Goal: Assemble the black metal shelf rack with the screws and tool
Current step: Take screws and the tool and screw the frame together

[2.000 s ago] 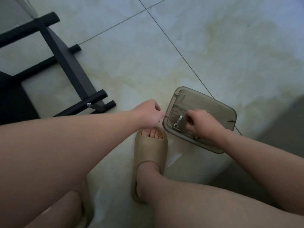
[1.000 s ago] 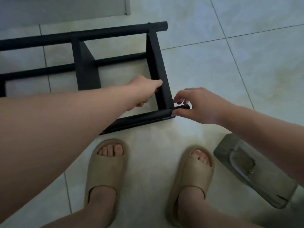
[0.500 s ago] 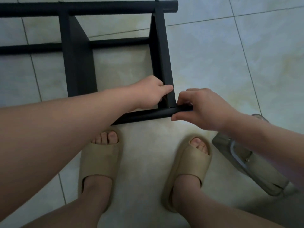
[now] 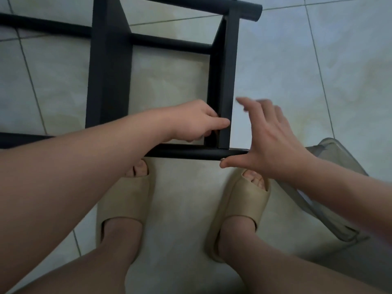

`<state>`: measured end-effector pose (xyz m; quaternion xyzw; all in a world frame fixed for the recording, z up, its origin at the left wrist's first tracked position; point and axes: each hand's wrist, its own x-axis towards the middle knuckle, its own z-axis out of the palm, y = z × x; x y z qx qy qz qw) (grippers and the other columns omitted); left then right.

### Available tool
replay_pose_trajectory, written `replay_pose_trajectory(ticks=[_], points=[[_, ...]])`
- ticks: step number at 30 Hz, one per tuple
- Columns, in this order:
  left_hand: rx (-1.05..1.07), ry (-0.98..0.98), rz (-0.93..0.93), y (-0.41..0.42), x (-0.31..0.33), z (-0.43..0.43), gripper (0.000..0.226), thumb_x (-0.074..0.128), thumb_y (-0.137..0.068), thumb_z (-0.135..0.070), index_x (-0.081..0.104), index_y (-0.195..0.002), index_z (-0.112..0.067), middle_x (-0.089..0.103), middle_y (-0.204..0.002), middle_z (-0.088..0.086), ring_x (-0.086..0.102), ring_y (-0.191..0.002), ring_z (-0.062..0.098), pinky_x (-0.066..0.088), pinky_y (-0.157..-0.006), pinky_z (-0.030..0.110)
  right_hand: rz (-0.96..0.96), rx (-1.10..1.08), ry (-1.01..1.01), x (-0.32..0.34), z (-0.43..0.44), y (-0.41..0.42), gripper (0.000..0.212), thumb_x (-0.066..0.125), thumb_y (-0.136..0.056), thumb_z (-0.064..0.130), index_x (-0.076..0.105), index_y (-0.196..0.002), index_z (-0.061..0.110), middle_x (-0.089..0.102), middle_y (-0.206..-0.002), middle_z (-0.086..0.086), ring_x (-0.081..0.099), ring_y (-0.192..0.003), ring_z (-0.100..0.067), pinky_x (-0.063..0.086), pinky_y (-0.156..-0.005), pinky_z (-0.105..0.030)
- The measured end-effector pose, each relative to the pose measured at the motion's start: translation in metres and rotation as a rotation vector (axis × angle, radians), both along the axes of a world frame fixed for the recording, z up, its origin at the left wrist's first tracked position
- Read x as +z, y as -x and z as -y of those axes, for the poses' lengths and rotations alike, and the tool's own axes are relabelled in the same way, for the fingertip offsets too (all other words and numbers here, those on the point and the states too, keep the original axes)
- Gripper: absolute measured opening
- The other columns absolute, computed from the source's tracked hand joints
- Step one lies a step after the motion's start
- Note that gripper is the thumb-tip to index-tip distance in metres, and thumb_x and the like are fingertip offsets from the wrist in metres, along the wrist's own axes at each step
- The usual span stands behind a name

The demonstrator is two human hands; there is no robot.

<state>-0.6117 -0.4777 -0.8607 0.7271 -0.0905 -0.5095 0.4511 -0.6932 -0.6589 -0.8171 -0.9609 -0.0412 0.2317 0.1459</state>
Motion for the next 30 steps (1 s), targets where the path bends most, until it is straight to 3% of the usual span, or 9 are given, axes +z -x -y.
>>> replay_pose_trajectory(ticks=[2,3,5,8,14,18,26,30], points=[[0.070,0.042,-0.157,-0.006,-0.003,-0.006,0.030,0.057,-0.098,-0.038,0.068,-0.078,-0.018,0.049,-0.058,-0.002,0.040,-0.051,0.014,0.036,-0.049,0.025,0.039,0.135,0.140,0.002,0.001,-0.013,0.150,0.067,-0.048,0.088,-0.003,-0.162,0.021,0.006,-0.167,-0.010,0.008,-0.153,-0.036,0.016,-0.121,-0.054],[0.129,0.051,-0.235,-0.008,-0.005,-0.009,0.025,0.055,-0.098,-0.032,0.070,-0.091,-0.012,0.052,-0.061,0.000,0.043,-0.052,0.014,0.037,-0.049,0.024,0.056,0.223,0.197,0.003,0.002,-0.022,0.154,0.062,-0.047,0.094,-0.011,-0.161,0.019,-0.008,-0.169,-0.010,-0.006,-0.156,-0.037,0.007,-0.123,-0.057],[0.208,0.020,-0.292,-0.014,-0.011,-0.014,0.023,0.050,-0.094,-0.013,0.069,-0.104,-0.005,0.061,-0.068,0.004,0.049,-0.054,0.014,0.040,-0.050,0.023,0.078,0.379,0.279,0.002,0.004,-0.038,0.157,0.048,-0.050,0.102,-0.015,-0.160,0.010,-0.020,-0.168,-0.015,-0.019,-0.154,-0.039,-0.003,-0.124,-0.059],[0.190,-0.054,-0.277,-0.018,-0.018,-0.017,0.031,0.039,-0.091,0.006,0.067,-0.100,-0.005,0.069,-0.079,0.009,0.057,-0.060,0.014,0.047,-0.055,0.023,0.062,0.549,0.315,-0.004,0.005,-0.055,0.155,0.032,-0.057,0.107,-0.013,-0.158,-0.001,-0.021,-0.166,-0.021,-0.020,-0.154,-0.037,-0.006,-0.125,-0.055],[0.186,0.073,-0.455,-0.019,-0.027,-0.022,0.036,0.037,-0.095,0.016,0.065,-0.100,-0.005,0.074,-0.088,0.010,0.071,-0.070,0.013,0.058,-0.064,0.021,0.097,0.562,0.180,-0.020,0.007,-0.056,0.150,0.038,-0.063,0.103,-0.010,-0.158,-0.002,-0.018,-0.167,-0.021,-0.019,-0.154,-0.036,-0.002,-0.127,-0.052],[0.171,0.147,-0.506,-0.023,-0.026,-0.028,0.031,0.040,-0.100,0.010,0.064,-0.107,-0.008,0.078,-0.094,0.008,0.075,-0.091,0.019,0.061,-0.074,0.025,0.137,0.564,0.137,-0.026,0.010,-0.054,0.147,0.038,-0.066,0.102,-0.005,-0.159,-0.003,-0.012,-0.167,-0.024,-0.014,-0.155,-0.039,0.004,-0.126,-0.057],[0.191,0.179,-0.492,-0.024,-0.026,-0.028,0.016,0.053,-0.100,-0.005,0.065,-0.111,-0.006,0.077,-0.097,0.010,0.075,-0.091,0.020,0.060,-0.072,0.026,0.167,0.567,0.102,-0.031,0.012,-0.054,0.144,0.038,-0.066,0.101,-0.003,-0.160,0.000,-0.009,-0.167,-0.025,-0.013,-0.155,-0.041,0.008,-0.125,-0.060],[0.165,0.101,-0.414,-0.021,-0.030,-0.021,0.011,0.060,-0.099,-0.018,0.067,-0.102,-0.010,0.078,-0.087,0.006,0.075,-0.079,0.015,0.058,-0.063,0.021,0.167,0.571,0.109,-0.031,0.012,-0.054,0.143,0.040,-0.066,0.100,-0.003,-0.160,0.000,-0.009,-0.167,-0.025,-0.013,-0.155,-0.041,0.008,-0.125,-0.060]])
